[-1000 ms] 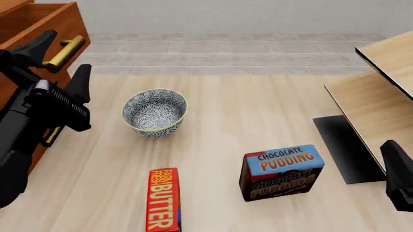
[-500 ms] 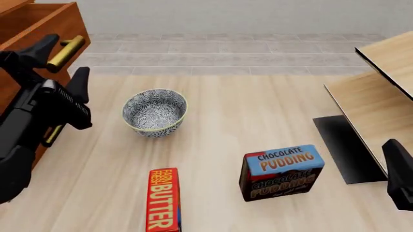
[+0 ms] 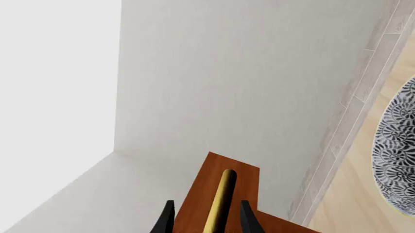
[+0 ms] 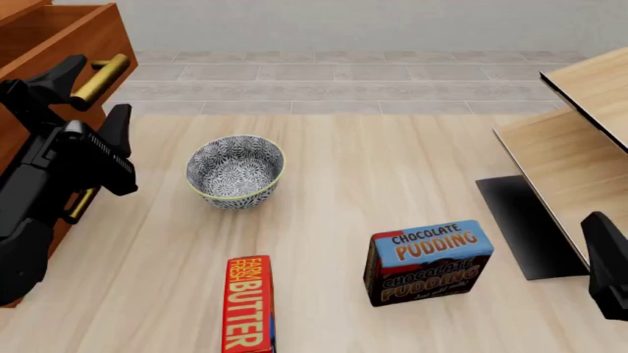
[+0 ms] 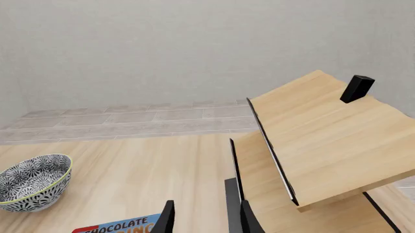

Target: Close the top drawer of the cabinet.

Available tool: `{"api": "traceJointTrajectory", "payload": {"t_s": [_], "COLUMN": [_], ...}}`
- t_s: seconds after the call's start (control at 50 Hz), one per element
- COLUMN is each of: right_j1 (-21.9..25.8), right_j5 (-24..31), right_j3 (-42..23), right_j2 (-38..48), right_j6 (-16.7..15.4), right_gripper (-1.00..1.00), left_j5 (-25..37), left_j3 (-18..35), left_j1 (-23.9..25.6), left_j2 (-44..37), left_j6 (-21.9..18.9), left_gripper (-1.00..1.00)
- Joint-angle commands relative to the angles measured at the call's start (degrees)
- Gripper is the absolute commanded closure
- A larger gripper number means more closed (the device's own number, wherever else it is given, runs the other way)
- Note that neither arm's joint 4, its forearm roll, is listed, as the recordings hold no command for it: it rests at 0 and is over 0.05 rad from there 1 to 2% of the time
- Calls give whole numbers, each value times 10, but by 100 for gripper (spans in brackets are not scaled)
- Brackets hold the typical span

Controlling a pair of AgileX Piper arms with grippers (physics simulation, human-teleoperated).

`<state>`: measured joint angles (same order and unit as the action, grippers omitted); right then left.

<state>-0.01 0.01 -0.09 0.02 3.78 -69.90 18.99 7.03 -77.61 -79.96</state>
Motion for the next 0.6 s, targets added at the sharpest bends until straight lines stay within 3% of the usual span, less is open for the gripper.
{"api": "traceJointTrajectory", "payload": {"t_s": [0.02,0.6], "right_j1": [-1,-2], "right_j5": [1,0], "right_j3": [0,0], "right_j2": [0,0], "right_j6": [1,2], "right_gripper": [-100,-100], "left_j5": [0,0], "left_j3": [4,15], "left_j1": [-10,-36], "left_j2": [-7,-25], "left_j6": [1,3], "left_gripper": [-100,-100]}}
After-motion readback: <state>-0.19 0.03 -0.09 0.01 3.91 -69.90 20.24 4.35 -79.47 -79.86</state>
